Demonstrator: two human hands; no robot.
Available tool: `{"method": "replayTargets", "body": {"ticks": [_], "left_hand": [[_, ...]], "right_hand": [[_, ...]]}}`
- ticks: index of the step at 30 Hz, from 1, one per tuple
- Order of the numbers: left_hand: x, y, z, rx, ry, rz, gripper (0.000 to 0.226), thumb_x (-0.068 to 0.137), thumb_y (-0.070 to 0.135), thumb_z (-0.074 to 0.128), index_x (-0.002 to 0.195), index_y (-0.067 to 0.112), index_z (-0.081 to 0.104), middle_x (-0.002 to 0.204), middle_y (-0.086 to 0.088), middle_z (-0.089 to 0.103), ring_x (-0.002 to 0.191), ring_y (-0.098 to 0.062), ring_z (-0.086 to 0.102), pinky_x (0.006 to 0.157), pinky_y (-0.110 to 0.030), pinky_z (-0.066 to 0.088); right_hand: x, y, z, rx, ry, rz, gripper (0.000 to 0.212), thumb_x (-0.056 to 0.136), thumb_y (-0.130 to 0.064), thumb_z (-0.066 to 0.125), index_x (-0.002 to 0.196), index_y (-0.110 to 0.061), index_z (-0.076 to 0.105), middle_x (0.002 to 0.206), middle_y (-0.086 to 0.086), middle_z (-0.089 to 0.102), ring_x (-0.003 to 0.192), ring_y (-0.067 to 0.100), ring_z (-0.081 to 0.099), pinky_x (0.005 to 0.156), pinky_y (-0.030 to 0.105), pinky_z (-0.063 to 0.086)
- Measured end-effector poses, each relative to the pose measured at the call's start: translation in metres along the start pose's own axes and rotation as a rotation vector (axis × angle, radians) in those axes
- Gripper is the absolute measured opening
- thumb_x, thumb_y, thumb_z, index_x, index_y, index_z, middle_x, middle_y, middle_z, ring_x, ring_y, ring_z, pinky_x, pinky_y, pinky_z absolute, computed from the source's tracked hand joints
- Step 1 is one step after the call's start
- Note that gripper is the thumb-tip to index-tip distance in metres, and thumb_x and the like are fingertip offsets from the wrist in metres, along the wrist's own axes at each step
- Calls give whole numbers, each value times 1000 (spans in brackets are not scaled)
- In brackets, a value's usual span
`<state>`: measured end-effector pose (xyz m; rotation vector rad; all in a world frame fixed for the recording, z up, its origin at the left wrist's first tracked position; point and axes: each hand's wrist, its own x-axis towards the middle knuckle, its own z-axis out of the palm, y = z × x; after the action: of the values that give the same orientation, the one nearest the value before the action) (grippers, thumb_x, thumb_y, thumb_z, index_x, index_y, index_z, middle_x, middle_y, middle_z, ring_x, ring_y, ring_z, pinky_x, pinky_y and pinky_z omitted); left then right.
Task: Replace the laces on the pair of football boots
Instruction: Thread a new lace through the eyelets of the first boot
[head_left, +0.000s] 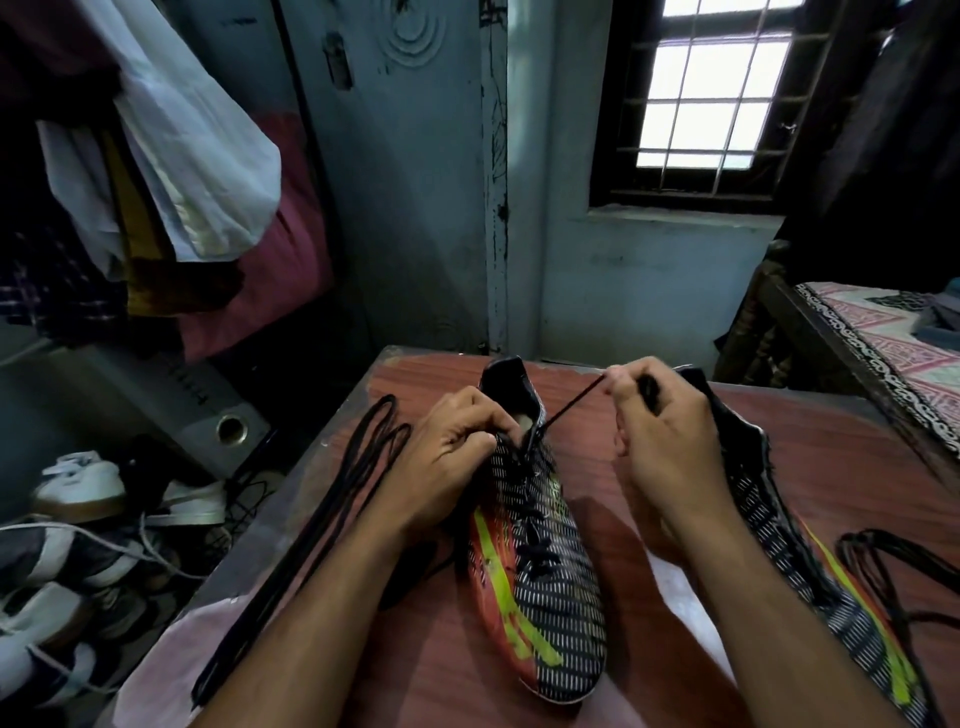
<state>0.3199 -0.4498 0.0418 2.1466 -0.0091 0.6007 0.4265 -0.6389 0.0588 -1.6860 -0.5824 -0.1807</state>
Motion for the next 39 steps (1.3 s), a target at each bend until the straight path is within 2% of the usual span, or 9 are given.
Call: {"method": "replayTargets", "body": {"ticks": [5, 10, 14, 18, 26, 30, 35, 37, 39], "left_hand": [[0, 0, -1, 106, -20, 24, 14, 81, 37, 50, 85, 36, 63, 97, 14, 59, 106, -15, 55, 93, -36, 44], [-1, 1, -2, 234, 66, 29, 20, 82, 49, 54, 77, 29, 55, 87, 16, 54, 94, -11, 52, 82, -26, 41], [0, -1, -3, 294, -66, 7, 25, 85, 52, 51, 79, 31, 63, 94, 17, 54, 102, -7, 49, 87, -26, 41], [2, 1, -8, 158, -118, -69, 18, 77, 52, 52, 74, 37, 61, 95, 17, 56, 104, -4, 47, 87, -19, 36], [0, 4, -1, -105, 29, -190, 13, 79, 29, 72, 67, 31, 68, 86, 20, 58, 90, -8, 58, 85, -29, 44], [-1, 7, -6, -162, 32, -231, 8, 77, 31, 72, 71, 27, 71, 88, 16, 60, 90, -15, 60, 87, -37, 48], [-4, 8, -9, -124, 54, -267, 32, 92, 10, 66, 61, 12, 59, 82, 12, 58, 74, -6, 53, 75, -28, 41], [-3, 7, -8, -90, 69, -254, 36, 90, 12, 66, 57, 19, 54, 79, 14, 56, 72, -5, 52, 73, -28, 40], [-2, 5, -8, -73, 57, -237, 23, 80, 26, 67, 60, 22, 58, 80, 16, 58, 75, -6, 55, 75, -30, 42]], "right_hand": [[-1, -5, 12, 461, 83, 240, 21, 110, -19, 46, 92, -11, 54, 78, 9, 66, 67, 23, 70, 54, 30, 56], [-4, -8, 20, 637, 117, 350, 20, 111, -20, 41, 99, -8, 51, 83, 15, 63, 76, 38, 72, 68, 52, 63], [-4, -10, 20, 661, 160, 361, 24, 112, -20, 40, 93, -8, 49, 76, 11, 57, 69, 32, 71, 69, 51, 61], [-4, -9, 20, 661, 150, 355, 25, 112, -20, 40, 91, -9, 49, 77, 10, 57, 63, 26, 69, 59, 42, 60], [-9, -14, 22, 697, 20, 391, 12, 106, -20, 52, 100, -12, 46, 91, 19, 74, 68, 29, 72, 60, 38, 58], [-14, -13, 25, 609, -70, 355, 21, 99, -11, 64, 102, -13, 43, 87, 19, 73, 69, 34, 74, 55, 35, 58], [-14, -11, 22, 534, -158, 301, 44, 91, 1, 71, 119, -12, 40, 84, 15, 74, 69, 29, 71, 55, 31, 58], [-15, -11, 21, 506, -203, 261, 48, 89, 5, 72, 120, -17, 42, 87, 15, 74, 71, 28, 72, 58, 31, 58], [-15, -11, 22, 465, -244, 221, 50, 88, 3, 74, 124, -19, 47, 86, 14, 73, 73, 27, 72, 60, 32, 57]]}}
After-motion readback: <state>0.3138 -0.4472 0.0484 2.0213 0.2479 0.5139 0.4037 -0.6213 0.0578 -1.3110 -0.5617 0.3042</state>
